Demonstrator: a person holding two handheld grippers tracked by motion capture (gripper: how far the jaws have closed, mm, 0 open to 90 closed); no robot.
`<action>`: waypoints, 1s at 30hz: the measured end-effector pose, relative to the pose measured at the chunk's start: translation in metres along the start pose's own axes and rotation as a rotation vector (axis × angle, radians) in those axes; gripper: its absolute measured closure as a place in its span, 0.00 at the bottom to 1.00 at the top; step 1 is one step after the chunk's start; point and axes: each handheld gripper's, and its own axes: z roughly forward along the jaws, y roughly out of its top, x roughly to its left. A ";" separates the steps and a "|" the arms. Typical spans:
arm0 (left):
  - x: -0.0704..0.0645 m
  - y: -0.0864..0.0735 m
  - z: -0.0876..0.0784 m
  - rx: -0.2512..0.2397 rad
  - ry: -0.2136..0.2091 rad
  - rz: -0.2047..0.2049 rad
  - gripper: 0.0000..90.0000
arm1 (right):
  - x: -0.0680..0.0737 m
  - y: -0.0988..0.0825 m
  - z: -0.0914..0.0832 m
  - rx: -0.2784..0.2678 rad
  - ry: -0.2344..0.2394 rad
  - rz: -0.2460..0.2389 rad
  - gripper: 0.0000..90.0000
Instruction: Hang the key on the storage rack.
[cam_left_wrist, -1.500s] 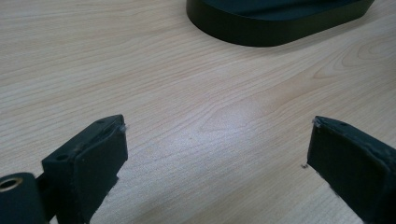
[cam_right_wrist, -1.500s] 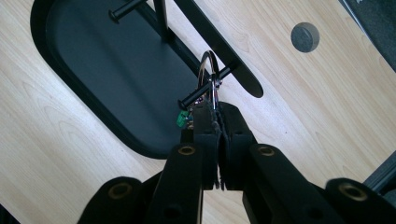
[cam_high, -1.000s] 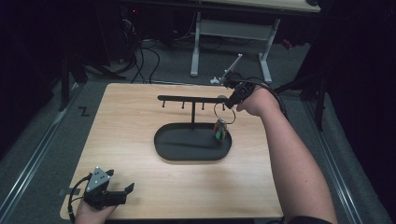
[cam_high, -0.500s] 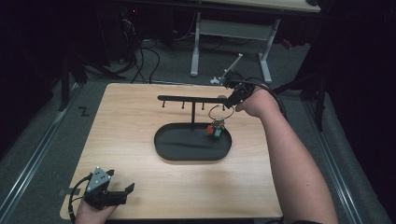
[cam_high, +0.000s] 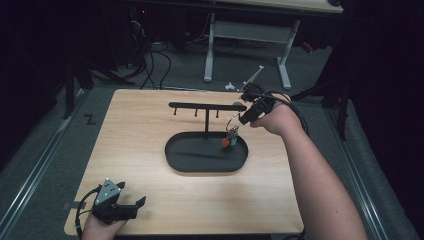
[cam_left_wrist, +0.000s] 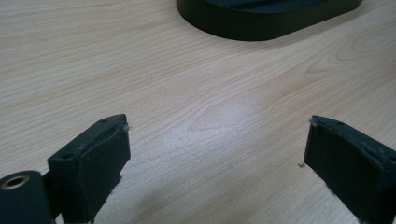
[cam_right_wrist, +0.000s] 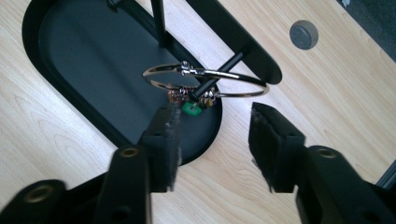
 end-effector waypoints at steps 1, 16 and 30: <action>0.000 0.000 0.000 -0.002 -0.002 -0.001 0.09 | 0.002 -0.002 0.001 0.000 0.004 0.029 0.54; 0.000 0.007 0.009 -0.020 -0.021 0.007 0.11 | 0.004 -0.031 0.008 -0.071 0.000 0.061 0.34; -0.005 0.009 0.018 -0.007 -0.030 0.032 0.12 | 0.030 -0.109 0.050 -0.208 -0.052 0.117 0.26</action>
